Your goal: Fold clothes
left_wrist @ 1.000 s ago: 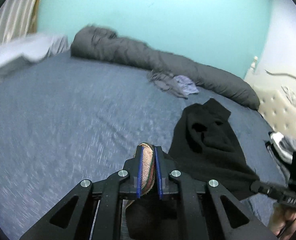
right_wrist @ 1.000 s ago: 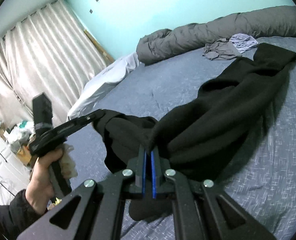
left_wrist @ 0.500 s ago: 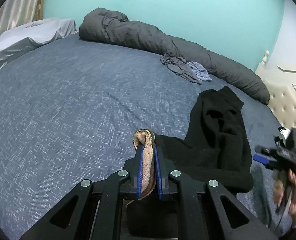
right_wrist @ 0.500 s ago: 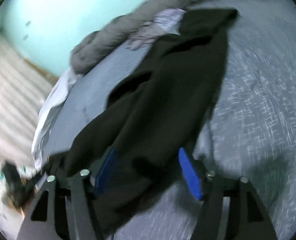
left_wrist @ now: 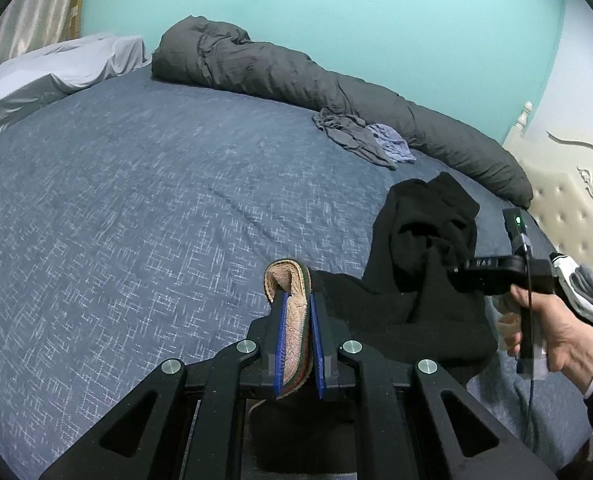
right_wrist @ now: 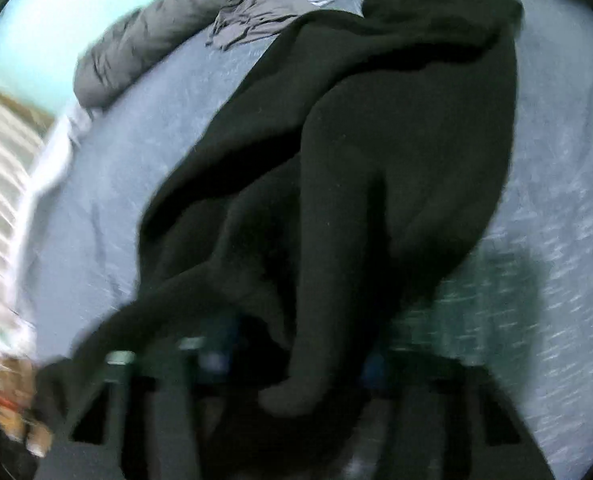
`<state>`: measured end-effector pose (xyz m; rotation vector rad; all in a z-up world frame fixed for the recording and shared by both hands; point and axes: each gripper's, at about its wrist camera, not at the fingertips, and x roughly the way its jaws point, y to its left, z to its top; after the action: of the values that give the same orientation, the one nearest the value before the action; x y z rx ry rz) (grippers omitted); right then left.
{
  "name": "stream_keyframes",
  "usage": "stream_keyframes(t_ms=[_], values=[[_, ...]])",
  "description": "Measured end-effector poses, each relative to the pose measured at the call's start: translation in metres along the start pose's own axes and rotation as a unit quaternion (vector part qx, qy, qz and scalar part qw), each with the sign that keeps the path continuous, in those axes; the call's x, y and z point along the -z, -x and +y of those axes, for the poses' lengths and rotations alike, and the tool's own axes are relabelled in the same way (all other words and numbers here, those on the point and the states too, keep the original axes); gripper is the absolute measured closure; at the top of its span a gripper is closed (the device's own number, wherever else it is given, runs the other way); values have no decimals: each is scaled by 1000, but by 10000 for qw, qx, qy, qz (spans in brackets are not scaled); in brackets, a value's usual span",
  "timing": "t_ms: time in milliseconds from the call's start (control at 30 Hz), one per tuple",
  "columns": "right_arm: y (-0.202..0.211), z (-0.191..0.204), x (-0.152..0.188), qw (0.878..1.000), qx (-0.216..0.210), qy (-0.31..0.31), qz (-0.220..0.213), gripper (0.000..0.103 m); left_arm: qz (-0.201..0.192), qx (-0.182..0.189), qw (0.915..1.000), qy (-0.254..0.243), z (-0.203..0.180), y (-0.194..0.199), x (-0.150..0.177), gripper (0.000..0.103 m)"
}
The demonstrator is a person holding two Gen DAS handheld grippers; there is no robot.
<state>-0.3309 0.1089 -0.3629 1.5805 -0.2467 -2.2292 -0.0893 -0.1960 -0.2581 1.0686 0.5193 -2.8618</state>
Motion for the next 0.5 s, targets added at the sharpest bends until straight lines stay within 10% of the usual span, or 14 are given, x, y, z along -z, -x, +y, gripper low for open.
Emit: stream_keyframes(t_ms=[100,500], values=[[21,-6,2,9997,-120,34,-220,87,-57,35,10000,-25,-2,5,-1,91],[220,-40,43,9788,-558,183,-1960,89,-132,770,9968,144,-23,4,-12,91]])
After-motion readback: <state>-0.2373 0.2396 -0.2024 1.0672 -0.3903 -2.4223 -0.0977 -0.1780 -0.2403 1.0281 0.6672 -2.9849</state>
